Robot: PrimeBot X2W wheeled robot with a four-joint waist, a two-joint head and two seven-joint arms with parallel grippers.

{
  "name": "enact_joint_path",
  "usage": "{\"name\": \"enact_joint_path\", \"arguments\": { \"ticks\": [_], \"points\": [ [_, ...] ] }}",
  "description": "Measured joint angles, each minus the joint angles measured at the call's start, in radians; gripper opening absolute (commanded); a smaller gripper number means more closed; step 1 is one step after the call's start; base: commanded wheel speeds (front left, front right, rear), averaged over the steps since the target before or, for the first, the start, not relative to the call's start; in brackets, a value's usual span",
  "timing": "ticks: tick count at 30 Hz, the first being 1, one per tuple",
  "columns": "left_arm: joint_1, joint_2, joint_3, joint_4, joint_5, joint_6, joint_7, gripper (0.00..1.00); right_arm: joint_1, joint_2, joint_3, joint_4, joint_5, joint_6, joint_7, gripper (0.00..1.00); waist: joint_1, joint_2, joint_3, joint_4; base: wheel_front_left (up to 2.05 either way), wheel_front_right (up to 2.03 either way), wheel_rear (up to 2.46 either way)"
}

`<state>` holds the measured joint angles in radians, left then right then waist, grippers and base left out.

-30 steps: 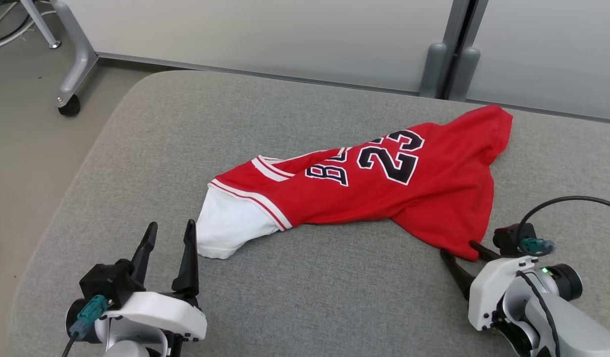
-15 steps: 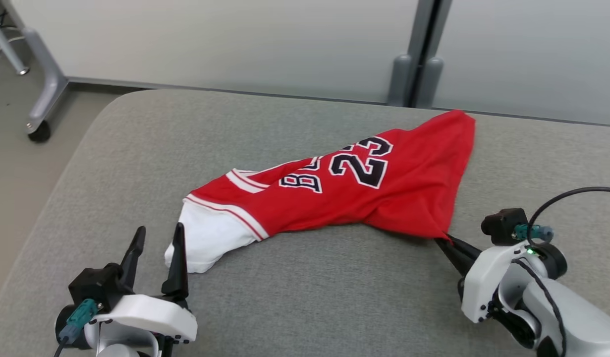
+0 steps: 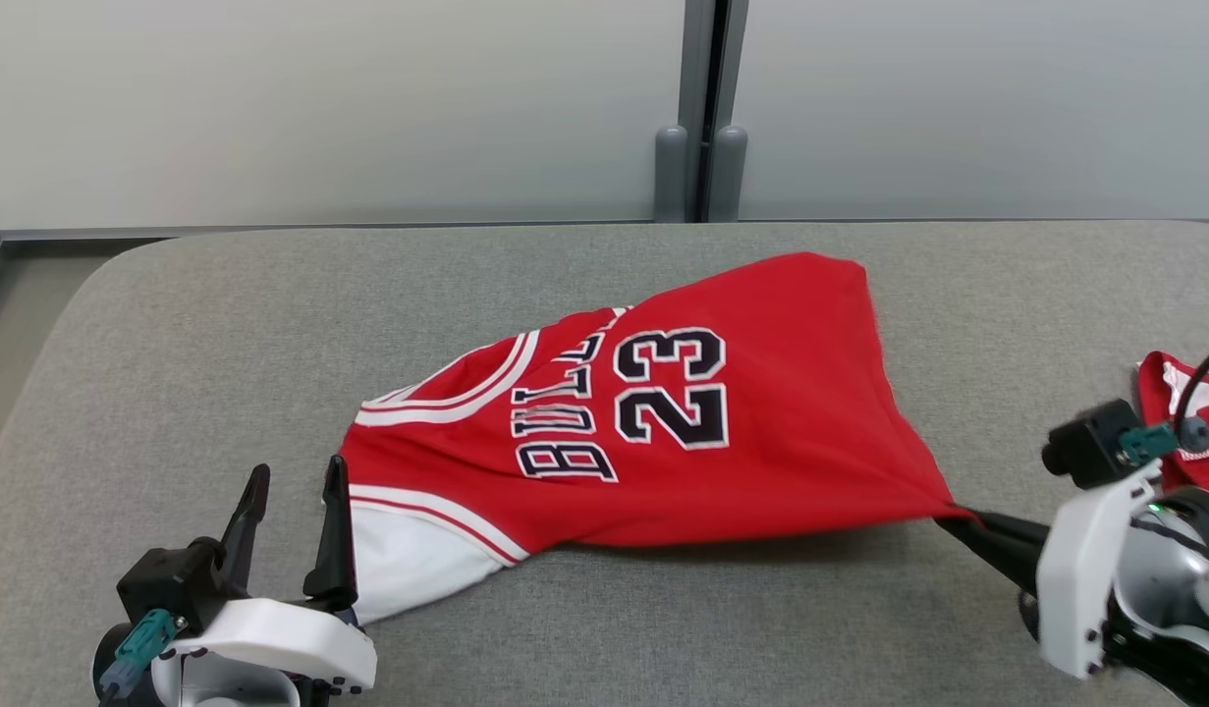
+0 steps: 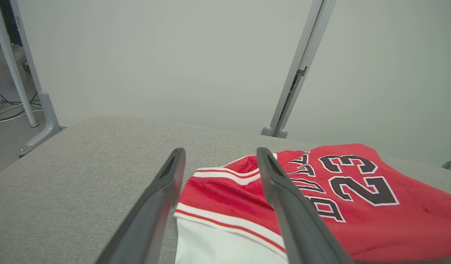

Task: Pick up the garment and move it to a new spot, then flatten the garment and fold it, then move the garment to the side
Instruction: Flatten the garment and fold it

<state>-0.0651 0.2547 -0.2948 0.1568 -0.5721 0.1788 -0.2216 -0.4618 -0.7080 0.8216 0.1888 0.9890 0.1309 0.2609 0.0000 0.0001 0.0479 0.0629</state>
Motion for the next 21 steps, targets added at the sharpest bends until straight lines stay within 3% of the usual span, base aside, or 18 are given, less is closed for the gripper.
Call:
{"name": "enact_joint_path", "arguments": {
  "ticks": [6, 11, 12, 13, 21],
  "points": [
    [0.001, 0.005, -0.003, -0.004, -0.002, 0.004, 0.001, 1.00, 0.110, -0.112, -0.042, -0.080, 0.065, 0.000, 0.146, 0.00, 0.0000, 0.0000, 0.011, -0.013, 0.00, 0.00, 0.00],
    [0.000, 0.012, -0.004, -0.003, -0.002, 0.004, 0.006, 1.00, 0.178, -0.127, -0.104, -0.071, 0.062, 0.000, 0.203, 0.01, 0.0000, 0.0000, 0.022, -0.012, 0.00, 0.00, 0.00],
    [0.000, 0.012, -0.004, -0.003, -0.002, 0.004, 0.007, 1.00, 0.188, -0.116, -0.116, -0.063, 0.053, 0.000, 0.206, 0.47, 0.0000, 0.0000, 0.023, -0.011, 0.00, 0.00, 0.00],
    [0.000, 0.012, -0.007, -0.003, -0.002, 0.004, 0.007, 1.00, 0.197, -0.098, -0.130, -0.049, 0.045, 0.000, 0.206, 1.00, 0.0000, 0.0000, 0.024, -0.010, 0.00, 0.00, 0.00],
    [-0.005, 0.029, -0.010, -0.012, -0.002, 0.008, 0.021, 1.00, 0.249, 0.024, -0.261, -0.066, 0.022, 0.000, 0.156, 1.00, 0.0000, 0.0000, 0.027, 0.002, 0.00, 0.00, 0.00]
  ]
}}
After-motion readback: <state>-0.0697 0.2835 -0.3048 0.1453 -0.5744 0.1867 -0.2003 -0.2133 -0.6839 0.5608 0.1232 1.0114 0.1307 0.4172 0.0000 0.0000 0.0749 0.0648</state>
